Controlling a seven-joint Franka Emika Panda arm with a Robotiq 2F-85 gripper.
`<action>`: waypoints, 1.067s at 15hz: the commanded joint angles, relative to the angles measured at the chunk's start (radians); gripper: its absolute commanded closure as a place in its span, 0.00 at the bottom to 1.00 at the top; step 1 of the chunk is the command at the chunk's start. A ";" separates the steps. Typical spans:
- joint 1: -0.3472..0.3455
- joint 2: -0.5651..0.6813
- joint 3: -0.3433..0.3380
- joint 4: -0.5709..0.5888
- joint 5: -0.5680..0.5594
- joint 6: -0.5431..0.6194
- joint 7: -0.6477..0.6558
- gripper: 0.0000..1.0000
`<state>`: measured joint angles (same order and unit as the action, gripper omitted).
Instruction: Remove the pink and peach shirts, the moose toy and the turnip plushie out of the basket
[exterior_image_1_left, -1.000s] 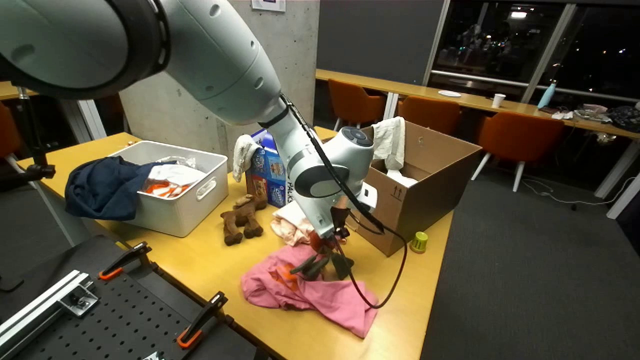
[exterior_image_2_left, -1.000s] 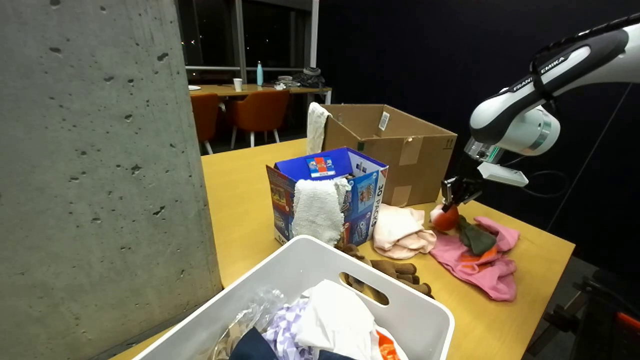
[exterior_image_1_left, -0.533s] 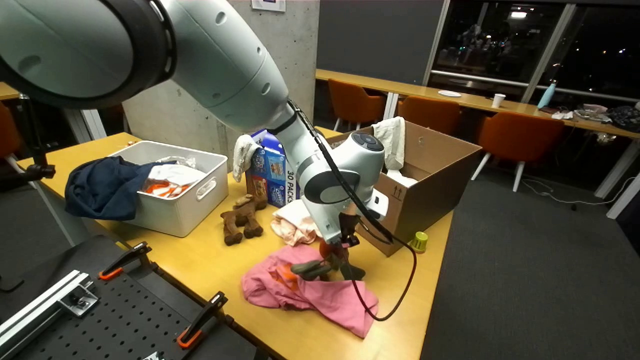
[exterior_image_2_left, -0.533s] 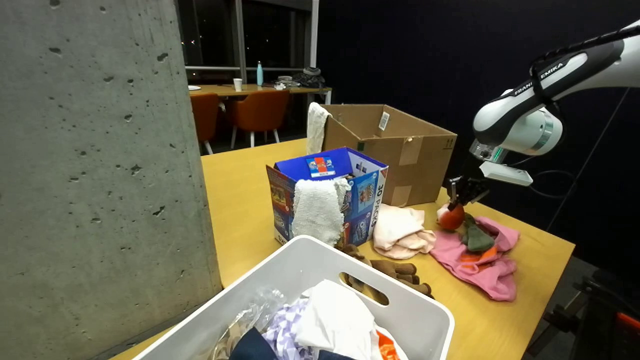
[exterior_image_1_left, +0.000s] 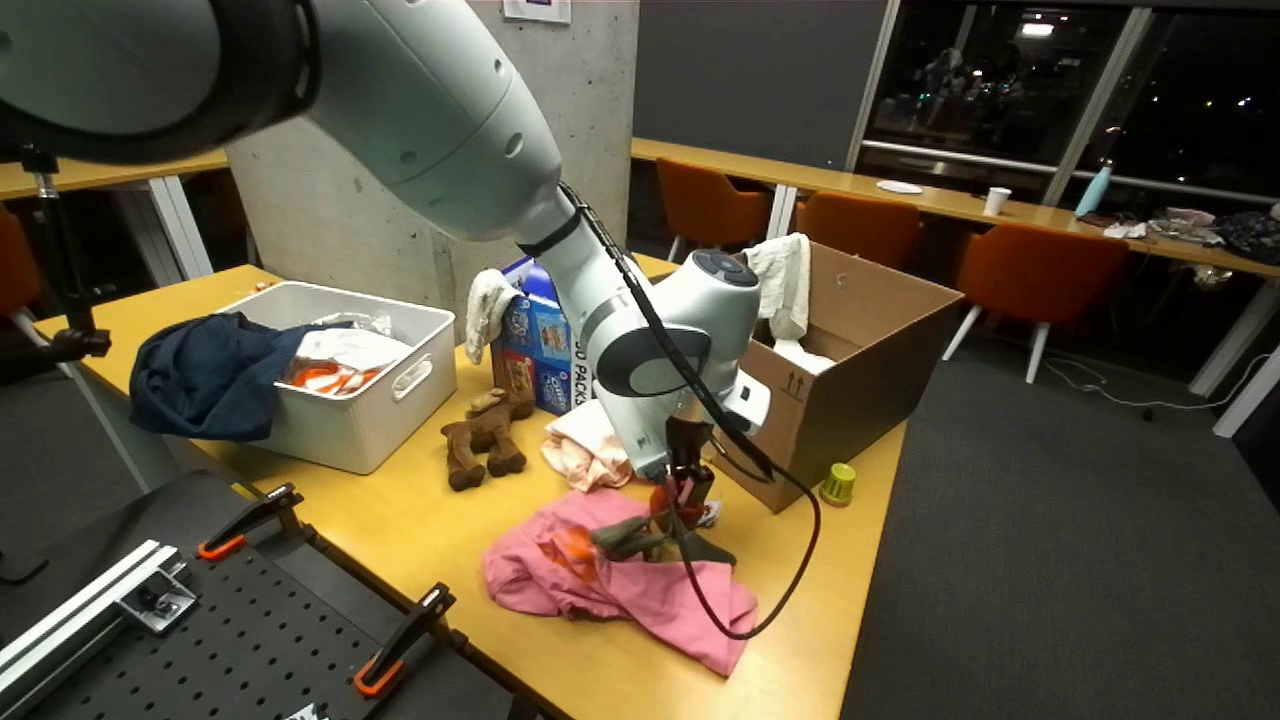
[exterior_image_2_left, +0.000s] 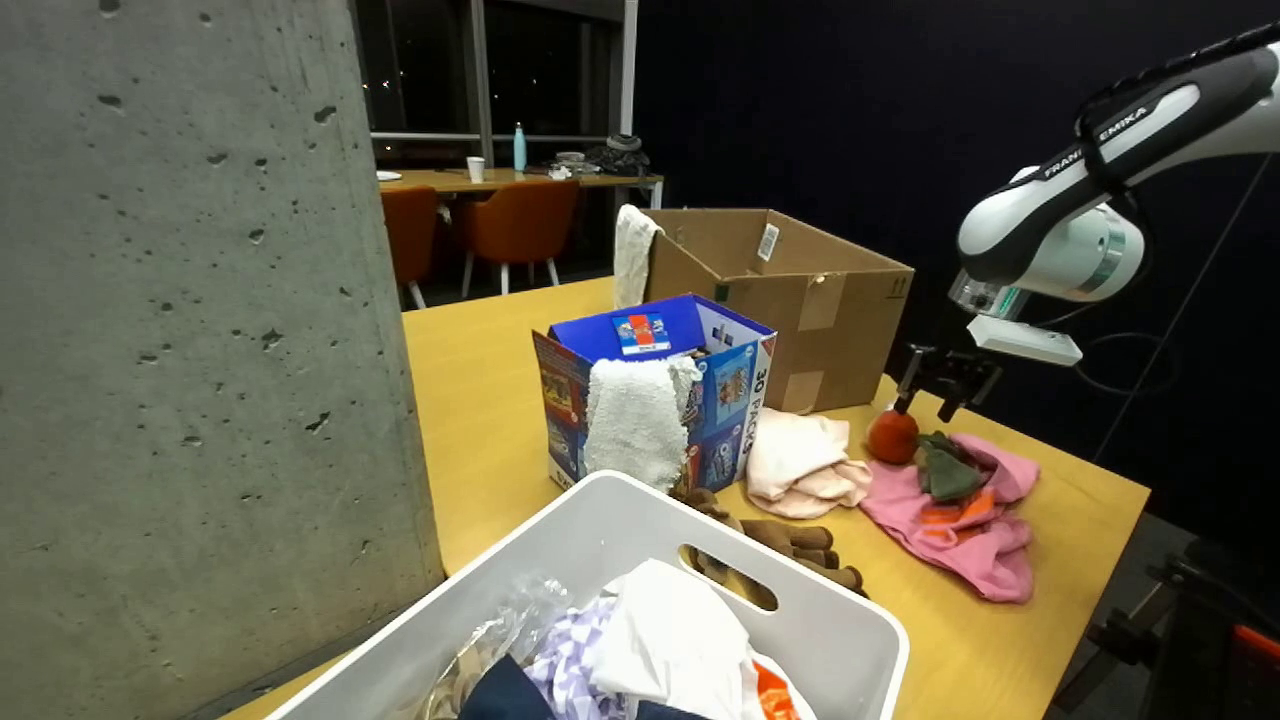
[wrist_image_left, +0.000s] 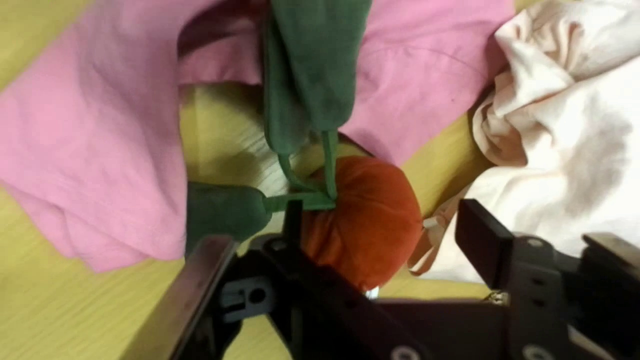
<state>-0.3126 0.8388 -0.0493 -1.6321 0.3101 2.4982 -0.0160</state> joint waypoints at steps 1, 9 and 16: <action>0.049 -0.194 -0.028 -0.242 -0.011 0.032 0.067 0.00; 0.200 -0.544 -0.092 -0.684 -0.063 0.109 0.276 0.00; 0.297 -0.804 -0.122 -0.910 -0.336 0.131 0.547 0.00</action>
<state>-0.0361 0.1331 -0.1555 -2.4914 0.0922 2.6380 0.4397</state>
